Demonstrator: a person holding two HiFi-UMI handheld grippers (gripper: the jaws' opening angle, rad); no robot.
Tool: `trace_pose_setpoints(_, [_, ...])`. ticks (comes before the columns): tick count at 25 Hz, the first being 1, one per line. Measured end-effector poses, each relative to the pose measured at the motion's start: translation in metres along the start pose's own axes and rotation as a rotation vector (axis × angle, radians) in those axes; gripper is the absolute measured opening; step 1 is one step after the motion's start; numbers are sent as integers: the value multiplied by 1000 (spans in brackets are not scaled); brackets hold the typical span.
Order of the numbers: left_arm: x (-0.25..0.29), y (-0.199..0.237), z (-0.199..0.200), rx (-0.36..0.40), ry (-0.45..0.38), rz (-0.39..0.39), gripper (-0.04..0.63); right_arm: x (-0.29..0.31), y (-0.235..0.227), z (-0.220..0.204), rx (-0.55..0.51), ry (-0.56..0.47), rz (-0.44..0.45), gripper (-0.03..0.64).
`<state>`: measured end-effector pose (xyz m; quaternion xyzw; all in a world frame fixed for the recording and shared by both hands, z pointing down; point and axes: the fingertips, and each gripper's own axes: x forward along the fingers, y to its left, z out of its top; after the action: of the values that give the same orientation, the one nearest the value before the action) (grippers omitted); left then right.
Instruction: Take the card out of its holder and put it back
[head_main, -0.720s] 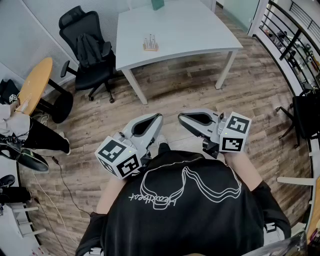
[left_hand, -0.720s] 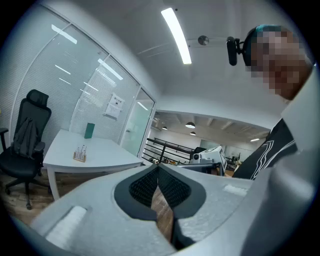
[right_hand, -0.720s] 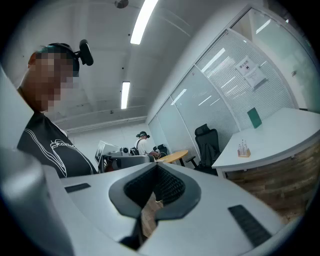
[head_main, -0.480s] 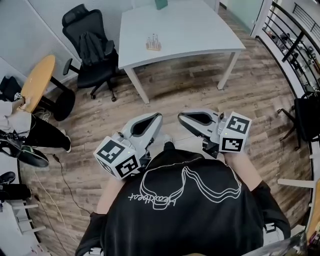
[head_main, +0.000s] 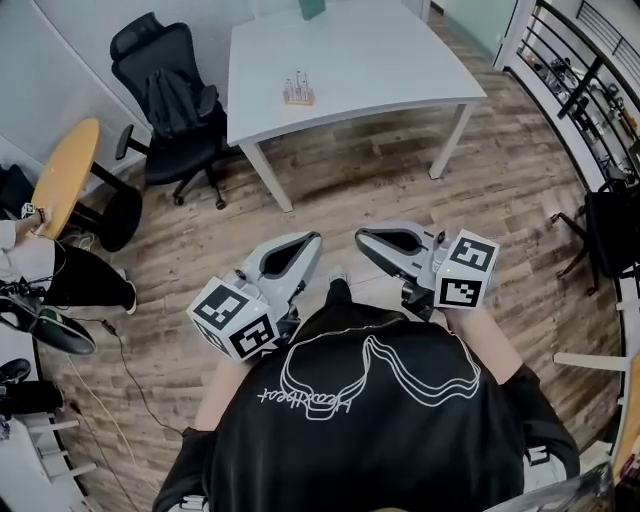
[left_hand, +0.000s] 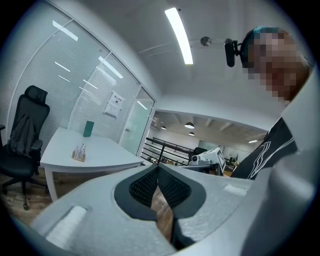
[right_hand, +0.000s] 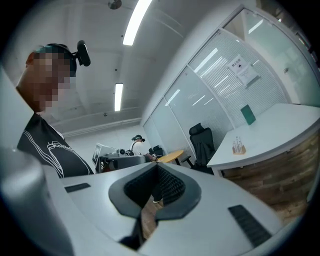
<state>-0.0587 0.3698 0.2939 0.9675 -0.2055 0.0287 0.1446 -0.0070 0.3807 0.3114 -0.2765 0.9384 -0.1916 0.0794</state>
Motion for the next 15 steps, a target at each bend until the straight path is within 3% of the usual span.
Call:
trace_pose_setpoints(9, [34, 73, 8, -69, 20, 0, 14, 38, -68, 14, 36, 17, -32, 8])
trace_pose_setpoints(15, [72, 149, 10, -138, 64, 3, 14, 80, -140, 20, 109, 42, -59, 8])
